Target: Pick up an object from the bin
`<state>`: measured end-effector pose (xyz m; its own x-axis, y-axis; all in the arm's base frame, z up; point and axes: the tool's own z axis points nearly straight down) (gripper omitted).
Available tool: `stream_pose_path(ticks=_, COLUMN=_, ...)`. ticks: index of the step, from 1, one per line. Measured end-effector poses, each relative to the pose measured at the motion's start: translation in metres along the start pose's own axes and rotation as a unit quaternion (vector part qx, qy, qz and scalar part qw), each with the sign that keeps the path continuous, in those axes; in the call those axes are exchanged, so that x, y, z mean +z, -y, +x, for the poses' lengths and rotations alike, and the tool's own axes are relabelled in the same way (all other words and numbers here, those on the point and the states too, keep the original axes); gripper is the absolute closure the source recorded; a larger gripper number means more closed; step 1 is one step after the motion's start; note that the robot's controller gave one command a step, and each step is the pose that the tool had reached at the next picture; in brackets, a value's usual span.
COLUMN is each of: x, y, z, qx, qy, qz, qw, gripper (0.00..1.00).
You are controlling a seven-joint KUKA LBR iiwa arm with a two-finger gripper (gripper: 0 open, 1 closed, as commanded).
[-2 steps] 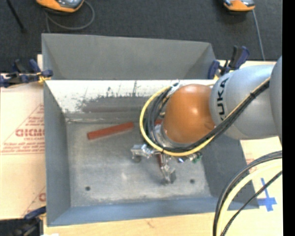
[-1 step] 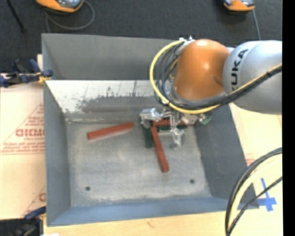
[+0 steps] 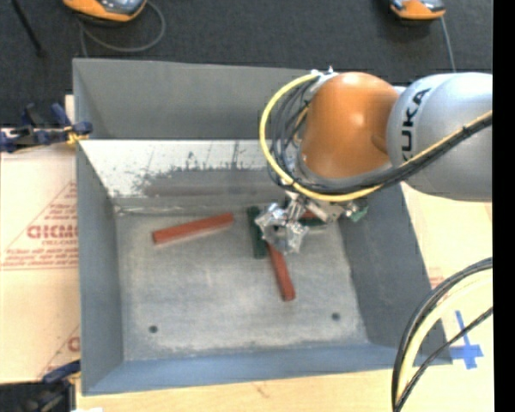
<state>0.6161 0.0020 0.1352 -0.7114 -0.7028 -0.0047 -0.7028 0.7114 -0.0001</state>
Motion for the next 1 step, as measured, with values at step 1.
stream_pose_path(ticks=1, x=0.0, y=0.0, z=0.0, qx=0.001, qy=-0.0002, qz=0.0, qw=1.0, gripper=0.0)
